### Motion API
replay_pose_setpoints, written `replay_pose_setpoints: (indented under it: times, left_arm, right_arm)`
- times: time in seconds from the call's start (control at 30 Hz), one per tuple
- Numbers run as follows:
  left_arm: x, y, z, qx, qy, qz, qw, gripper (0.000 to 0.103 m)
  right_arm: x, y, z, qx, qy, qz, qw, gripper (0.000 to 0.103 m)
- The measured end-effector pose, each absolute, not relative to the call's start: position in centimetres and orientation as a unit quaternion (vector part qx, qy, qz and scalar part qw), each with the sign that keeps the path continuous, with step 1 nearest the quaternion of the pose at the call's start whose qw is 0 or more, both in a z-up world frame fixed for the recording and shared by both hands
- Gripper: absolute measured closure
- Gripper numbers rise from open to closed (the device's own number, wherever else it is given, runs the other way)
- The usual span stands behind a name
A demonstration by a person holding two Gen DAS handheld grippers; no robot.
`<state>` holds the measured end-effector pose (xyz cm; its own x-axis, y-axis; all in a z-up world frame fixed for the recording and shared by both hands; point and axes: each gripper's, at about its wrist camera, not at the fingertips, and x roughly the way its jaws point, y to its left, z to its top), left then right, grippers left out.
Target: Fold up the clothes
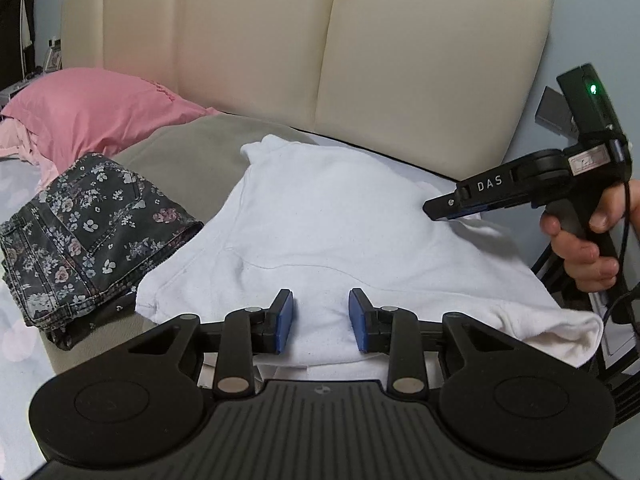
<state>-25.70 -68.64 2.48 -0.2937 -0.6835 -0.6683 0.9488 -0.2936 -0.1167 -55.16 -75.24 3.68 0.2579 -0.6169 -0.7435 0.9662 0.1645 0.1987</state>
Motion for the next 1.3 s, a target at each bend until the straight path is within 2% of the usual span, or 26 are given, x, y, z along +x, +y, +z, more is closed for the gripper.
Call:
replay_pose_setpoints:
  times: [0.23,0.3,0.33,0.37,0.4,0.43,0.63,0.97,1.13,1.3]
  left_arm:
    - [-25.2,-66.2,4.2,0.249,0.258,-0.756,0.547,0.073]
    - [-25.3,-65.0,5.1,0.251,0.251,-0.755,0.551,0.073]
    - [-25.3,-64.3,5.6,0.251,0.251,-0.754,0.553,0.073]
    - [-25.3,-63.7,6.1,0.251,0.251,-0.752,0.555,0.07]
    - [-25.4,-63.1,6.6,0.251,0.25,-0.752,0.556,0.062]
    - [-25.5,-62.3,7.1,0.25,0.244,-0.752,0.559,0.058]
    - [-26.1,-57.9,9.9,0.241,0.21,-0.745,0.586,0.05]
    - [-26.9,-51.8,14.0,0.195,0.17,-0.745,0.616,0.033]
    - [-27.2,-49.6,14.8,0.196,0.158,-0.742,0.622,0.031]
    - [-27.1,-47.4,14.6,0.182,0.15,-0.739,0.631,0.029]
  right_arm:
    - [-54.7,-70.2,7.3,0.312,0.24,-0.559,0.73,0.075]
    - [-54.4,-68.2,8.5,0.308,0.235,-0.558,0.734,0.07]
    - [-54.4,-67.2,9.1,0.308,0.23,-0.558,0.736,0.061]
    - [-54.2,-66.3,9.6,0.308,0.229,-0.557,0.737,0.058]
    - [-54.1,-65.3,10.0,0.306,0.231,-0.556,0.738,0.058]
    - [-53.9,-64.3,10.5,0.303,0.233,-0.555,0.739,0.058]
    - [-53.8,-58.5,12.9,0.288,0.221,-0.563,0.743,0.05]
    - [-54.6,-50.1,15.6,0.243,0.199,-0.594,0.741,0.044]
    - [-54.5,-45.8,15.7,0.213,0.183,-0.607,0.743,0.044]
    - [-54.4,-42.0,15.2,0.187,0.161,-0.621,0.744,0.038]
